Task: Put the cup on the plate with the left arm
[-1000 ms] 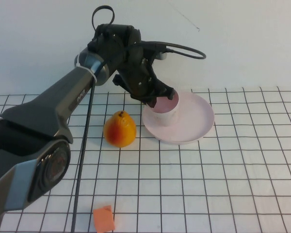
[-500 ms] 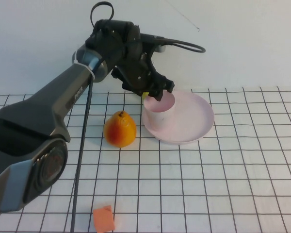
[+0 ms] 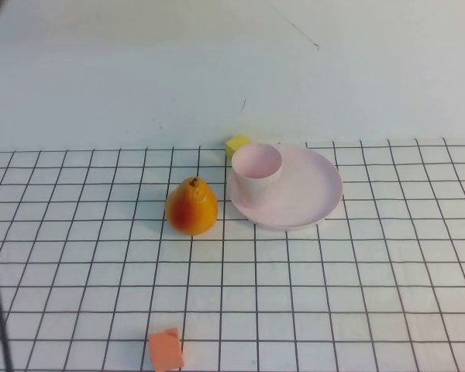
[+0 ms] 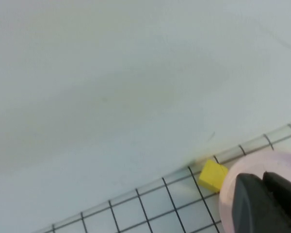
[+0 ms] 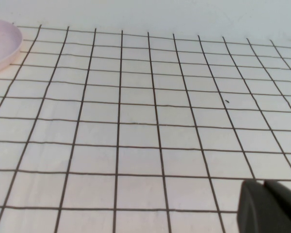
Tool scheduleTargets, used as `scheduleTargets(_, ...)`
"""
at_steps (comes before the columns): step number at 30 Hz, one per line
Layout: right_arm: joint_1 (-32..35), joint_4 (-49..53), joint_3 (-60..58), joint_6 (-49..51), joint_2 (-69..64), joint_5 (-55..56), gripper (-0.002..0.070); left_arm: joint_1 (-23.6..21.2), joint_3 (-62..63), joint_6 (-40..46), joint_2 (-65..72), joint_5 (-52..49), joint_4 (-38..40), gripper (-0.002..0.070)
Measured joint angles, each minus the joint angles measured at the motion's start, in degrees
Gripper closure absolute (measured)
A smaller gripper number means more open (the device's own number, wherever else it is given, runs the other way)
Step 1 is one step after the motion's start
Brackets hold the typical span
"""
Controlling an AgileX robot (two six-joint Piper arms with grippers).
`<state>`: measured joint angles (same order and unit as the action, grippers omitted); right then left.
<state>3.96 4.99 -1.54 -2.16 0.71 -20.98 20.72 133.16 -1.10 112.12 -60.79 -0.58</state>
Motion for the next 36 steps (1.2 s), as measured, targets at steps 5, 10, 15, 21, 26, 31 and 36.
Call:
scheduleTargets(5,0.00,-0.04,0.00,0.00,0.00,0.00,0.0678,-1.82,0.28,-0.04,-11.43,-0.50,1.29,0.0672)
scheduleTargets(10,0.00,-0.13,0.00,0.00,0.00,0.00,0.0678,-2.18,0.54,-0.04,-19.16,-0.77,1.98,0.0674)
scheduleTargets(15,0.00,-0.25,0.00,0.00,0.00,0.00,0.0678,-2.18,0.76,-0.04,-22.88,-1.11,2.55,0.0675)
scheduleTargets(21,0.00,-0.25,0.00,0.00,0.00,0.00,0.0678,-2.18,0.87,0.20,-22.07,-1.49,2.55,0.0676)
scheduleTargets(26,0.00,-0.25,0.00,0.00,0.00,0.00,0.0678,-2.18,0.87,3.30,-19.48,-2.17,-1.45,0.0676)
scheduleTargets(31,0.00,-0.25,0.00,0.00,0.00,0.00,0.0678,-2.18,-0.08,3.65,-19.36,-4.26,-3.54,0.0676)
scheduleTargets(36,0.00,-0.25,0.00,0.00,0.00,0.00,0.0678,-2.18,-4.62,2.21,-25.48,0.34,-1.64,0.0676)
